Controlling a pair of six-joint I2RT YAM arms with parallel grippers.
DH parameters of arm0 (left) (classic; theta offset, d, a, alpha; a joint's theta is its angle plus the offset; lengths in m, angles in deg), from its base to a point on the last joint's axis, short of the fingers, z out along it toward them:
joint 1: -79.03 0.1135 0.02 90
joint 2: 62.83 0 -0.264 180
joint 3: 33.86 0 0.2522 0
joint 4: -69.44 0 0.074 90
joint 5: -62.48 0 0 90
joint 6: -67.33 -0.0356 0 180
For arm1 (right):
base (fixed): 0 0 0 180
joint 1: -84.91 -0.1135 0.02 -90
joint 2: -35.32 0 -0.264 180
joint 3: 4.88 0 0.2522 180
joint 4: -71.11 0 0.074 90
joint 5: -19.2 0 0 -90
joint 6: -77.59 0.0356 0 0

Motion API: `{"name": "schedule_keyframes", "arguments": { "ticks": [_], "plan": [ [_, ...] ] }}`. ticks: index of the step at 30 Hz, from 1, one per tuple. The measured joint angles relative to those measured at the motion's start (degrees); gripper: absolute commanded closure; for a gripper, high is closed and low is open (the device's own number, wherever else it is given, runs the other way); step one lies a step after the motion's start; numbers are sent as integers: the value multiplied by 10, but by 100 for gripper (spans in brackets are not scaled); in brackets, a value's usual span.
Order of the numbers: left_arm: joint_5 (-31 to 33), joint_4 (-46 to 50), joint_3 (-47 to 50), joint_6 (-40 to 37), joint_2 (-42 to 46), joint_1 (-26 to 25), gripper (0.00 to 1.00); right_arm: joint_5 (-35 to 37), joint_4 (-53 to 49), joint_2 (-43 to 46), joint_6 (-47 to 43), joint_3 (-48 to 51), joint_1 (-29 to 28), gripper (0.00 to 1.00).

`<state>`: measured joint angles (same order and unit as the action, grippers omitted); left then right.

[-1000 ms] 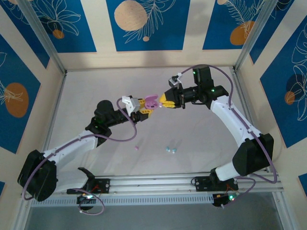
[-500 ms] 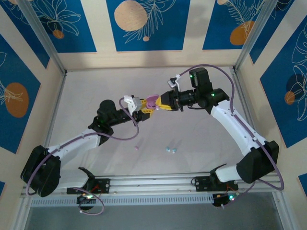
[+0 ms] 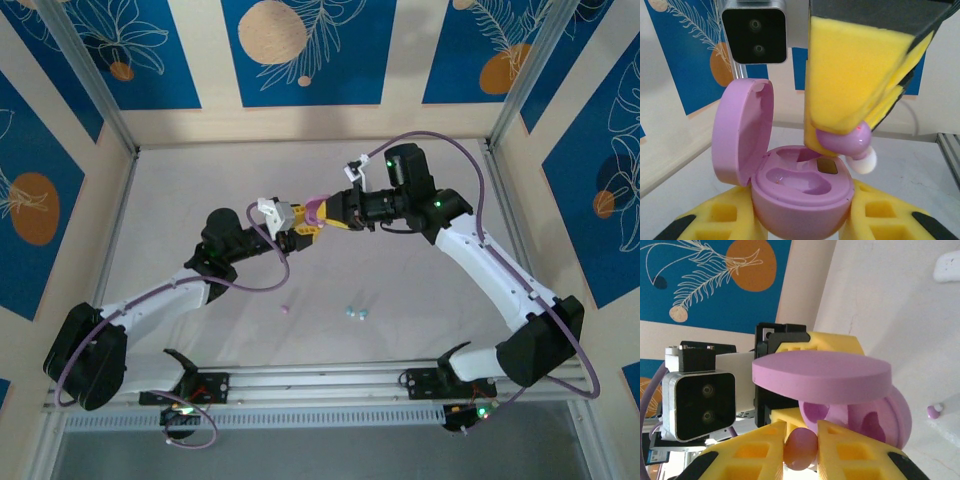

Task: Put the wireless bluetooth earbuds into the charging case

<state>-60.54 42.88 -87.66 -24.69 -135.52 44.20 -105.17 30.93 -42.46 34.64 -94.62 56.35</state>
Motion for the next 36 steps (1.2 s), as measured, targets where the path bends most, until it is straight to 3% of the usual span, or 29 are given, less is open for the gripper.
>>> {"name": "schedule_keyframes", "arguments": {
  "ticks": [36],
  "plan": [
    [1,-12,-6,19,-18,-3,75,118,52,0,7,8,-42,78]
  ]
}}
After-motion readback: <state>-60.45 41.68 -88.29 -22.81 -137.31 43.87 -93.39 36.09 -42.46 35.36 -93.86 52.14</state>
